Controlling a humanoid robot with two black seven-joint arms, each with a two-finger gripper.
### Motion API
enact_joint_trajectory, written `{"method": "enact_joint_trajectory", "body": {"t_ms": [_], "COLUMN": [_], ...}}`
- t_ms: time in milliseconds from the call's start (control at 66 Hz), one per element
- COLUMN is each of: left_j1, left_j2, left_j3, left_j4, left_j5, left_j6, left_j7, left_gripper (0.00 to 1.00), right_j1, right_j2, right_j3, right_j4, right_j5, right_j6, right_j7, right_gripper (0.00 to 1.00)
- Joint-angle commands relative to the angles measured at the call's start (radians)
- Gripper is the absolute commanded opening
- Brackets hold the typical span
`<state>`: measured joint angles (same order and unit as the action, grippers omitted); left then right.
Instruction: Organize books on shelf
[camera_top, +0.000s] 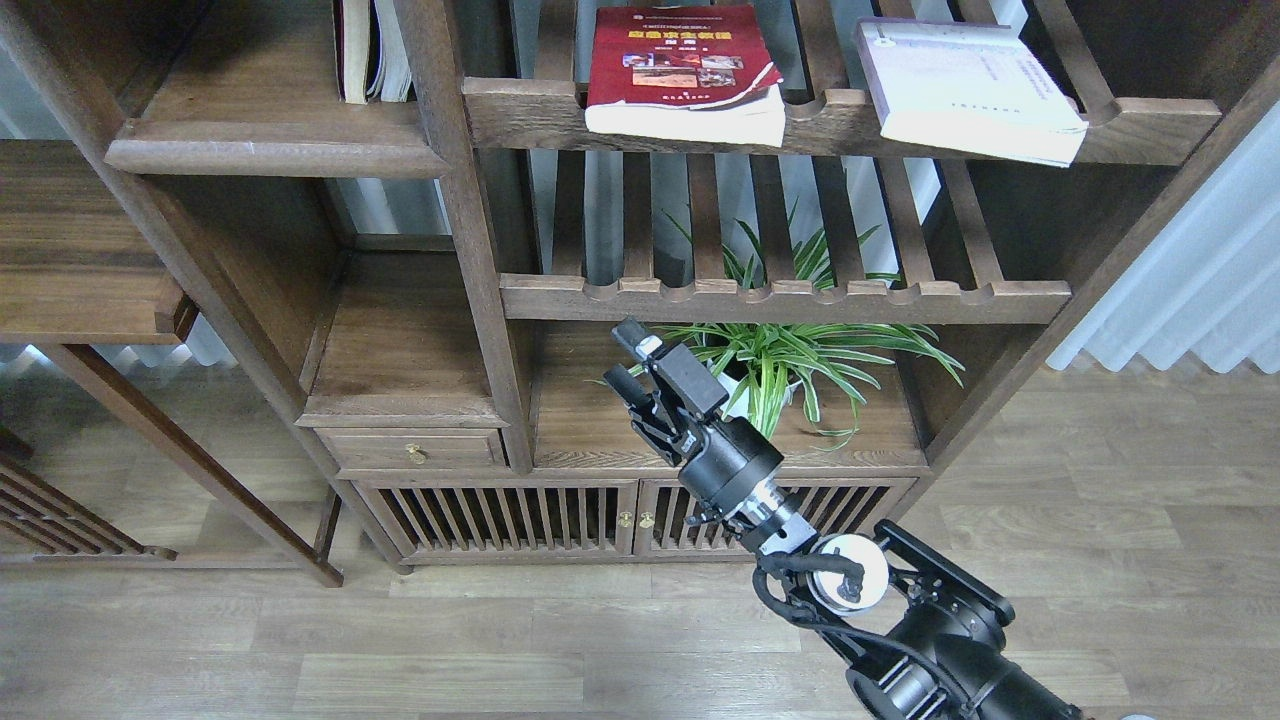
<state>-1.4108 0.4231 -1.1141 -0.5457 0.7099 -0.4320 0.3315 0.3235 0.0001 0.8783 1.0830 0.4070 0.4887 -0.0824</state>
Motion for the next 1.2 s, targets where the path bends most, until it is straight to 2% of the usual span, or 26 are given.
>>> {"method": "enact_joint_trajectory", "body": {"t_ms": [0,546,667,728,758,773,788,803,879,925,940,985,1182], "left_j1": [0.001,0.010,0.009,0.007,0.007,0.007,0.007,0.007,0.007,0.006,0.006,0.006,0.006], "left_j2": [-0.014,-0.058,-0.058,-0.063,-0.064,-0.064,-0.064,-0.064,-0.060,-0.055,-0.053,-0.049,-0.043], "left_j3": [0.008,0.048,0.062,0.074,0.076,0.076,0.076,0.076,0.074,0.068,0.066,0.065,0.060], "left_j4": [0.012,0.007,0.006,0.001,-0.002,-0.005,-0.007,-0.008,-0.017,-0.030,-0.033,-0.037,-0.053], "left_j5": [0.000,0.003,0.010,0.010,0.006,0.006,0.006,0.006,0.000,-0.003,-0.003,-0.006,-0.027], "left_j6": [-0.001,-0.013,-0.014,-0.016,-0.016,-0.016,-0.016,-0.016,-0.016,-0.017,-0.017,-0.017,-0.017], "left_j7": [-0.002,-0.022,-0.020,-0.020,-0.019,-0.019,-0.019,-0.019,-0.020,-0.019,-0.019,-0.019,-0.012], "left_gripper": [0.07,0.07,0.12,0.23,0.32,0.45,0.51,0.62,0.68,0.78,0.87,0.97,1.00], "right_j1": [0.008,0.006,0.006,0.006,0.008,0.008,0.008,0.008,0.017,0.026,0.032,0.039,0.060], "right_j2": [0.000,0.000,0.000,0.000,0.000,0.000,0.000,0.000,0.000,0.000,0.000,0.000,0.000], "right_j3": [0.007,0.008,0.008,0.010,0.011,0.014,0.017,0.022,0.037,0.045,0.050,0.056,0.067], "right_j4": [0.017,0.025,0.026,0.026,0.026,0.025,0.025,0.026,0.025,0.025,0.025,0.025,0.025], "right_j5": [0.001,0.015,0.018,0.018,0.018,0.018,0.016,0.016,0.015,0.015,0.015,0.015,0.015], "right_j6": [0.000,0.000,0.000,0.000,0.000,0.000,0.000,0.000,0.000,0.000,0.000,0.000,0.000], "right_j7": [0.001,0.001,0.003,0.003,0.003,0.003,0.003,0.003,0.003,0.003,0.004,0.004,0.006], "right_gripper": [0.99,0.99,0.99,0.99,0.99,0.99,0.99,0.99,0.99,0.99,0.99,0.99,0.99]}}
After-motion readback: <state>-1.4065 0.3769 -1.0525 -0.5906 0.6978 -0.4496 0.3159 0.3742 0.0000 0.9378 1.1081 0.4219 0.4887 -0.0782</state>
